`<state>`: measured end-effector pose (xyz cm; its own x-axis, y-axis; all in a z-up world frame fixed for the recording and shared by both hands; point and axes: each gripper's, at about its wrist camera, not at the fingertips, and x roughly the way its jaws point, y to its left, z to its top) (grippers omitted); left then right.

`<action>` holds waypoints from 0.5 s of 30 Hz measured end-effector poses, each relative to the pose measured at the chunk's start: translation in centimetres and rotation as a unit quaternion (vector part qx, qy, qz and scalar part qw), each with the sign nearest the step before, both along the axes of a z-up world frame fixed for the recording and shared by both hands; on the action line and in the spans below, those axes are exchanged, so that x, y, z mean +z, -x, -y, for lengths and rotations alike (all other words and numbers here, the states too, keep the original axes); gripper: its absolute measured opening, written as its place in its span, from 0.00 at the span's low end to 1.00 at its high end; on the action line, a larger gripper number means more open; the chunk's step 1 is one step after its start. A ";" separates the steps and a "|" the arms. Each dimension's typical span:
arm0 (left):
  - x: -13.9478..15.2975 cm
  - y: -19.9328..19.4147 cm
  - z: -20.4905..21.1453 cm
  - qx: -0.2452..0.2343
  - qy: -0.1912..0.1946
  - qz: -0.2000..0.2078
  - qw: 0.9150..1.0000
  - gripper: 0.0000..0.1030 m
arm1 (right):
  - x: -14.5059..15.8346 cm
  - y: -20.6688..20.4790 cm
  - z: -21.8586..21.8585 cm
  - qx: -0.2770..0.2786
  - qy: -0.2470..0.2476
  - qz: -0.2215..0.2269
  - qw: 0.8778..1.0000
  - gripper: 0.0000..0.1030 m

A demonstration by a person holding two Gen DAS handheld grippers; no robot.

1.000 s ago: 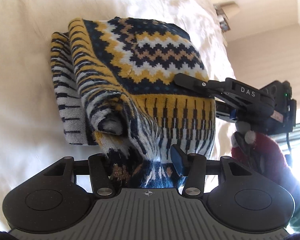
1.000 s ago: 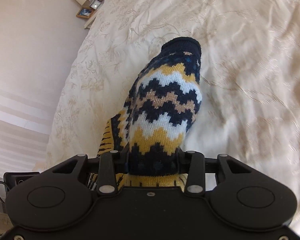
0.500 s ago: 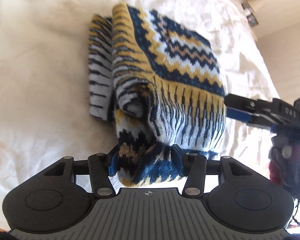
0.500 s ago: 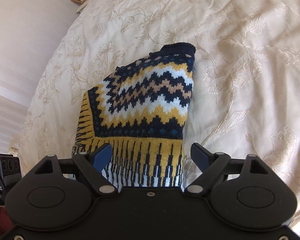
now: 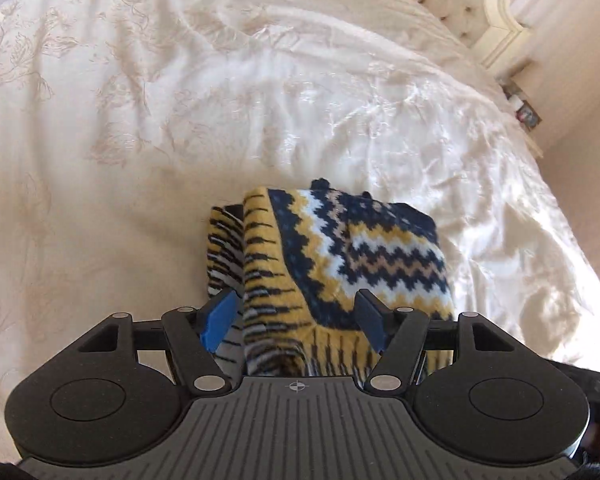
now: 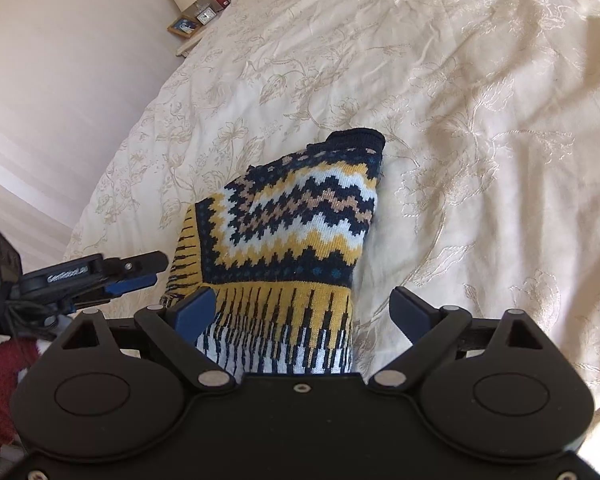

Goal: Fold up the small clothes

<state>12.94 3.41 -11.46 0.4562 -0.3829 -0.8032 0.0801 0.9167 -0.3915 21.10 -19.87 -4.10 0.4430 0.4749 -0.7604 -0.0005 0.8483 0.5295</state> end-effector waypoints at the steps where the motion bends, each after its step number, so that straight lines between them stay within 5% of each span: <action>1: -0.4 -0.6 0.0 0.006 0.000 -0.004 1.000 0.61 | 0.1 0.1 0.0 0.001 0.004 0.006 1.000 0.97; 8: -3.5 -3.7 0.4 -0.005 0.015 -0.065 0.998 0.58 | 0.8 0.0 -0.9 0.025 0.034 0.043 0.998 0.99; 10: -4.5 -3.9 0.3 -0.013 0.045 -0.087 0.995 0.41 | 0.9 -0.2 -1.2 0.029 0.037 0.052 0.998 0.99; 12: -4.4 -3.5 0.3 -0.022 0.036 -0.064 0.997 0.17 | 1.0 -0.6 -1.7 0.034 0.036 0.057 0.997 0.99; 15: -3.9 -2.8 -0.3 -0.010 0.017 -0.043 0.999 0.15 | 1.0 -1.6 -2.4 0.045 0.037 0.063 0.996 0.99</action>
<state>15.72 3.67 -15.40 0.3770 -0.4200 -0.8255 0.0634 0.9009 -0.4294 22.68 -17.43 -3.05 0.4948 0.4626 -0.7357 -0.1414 0.8781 0.4571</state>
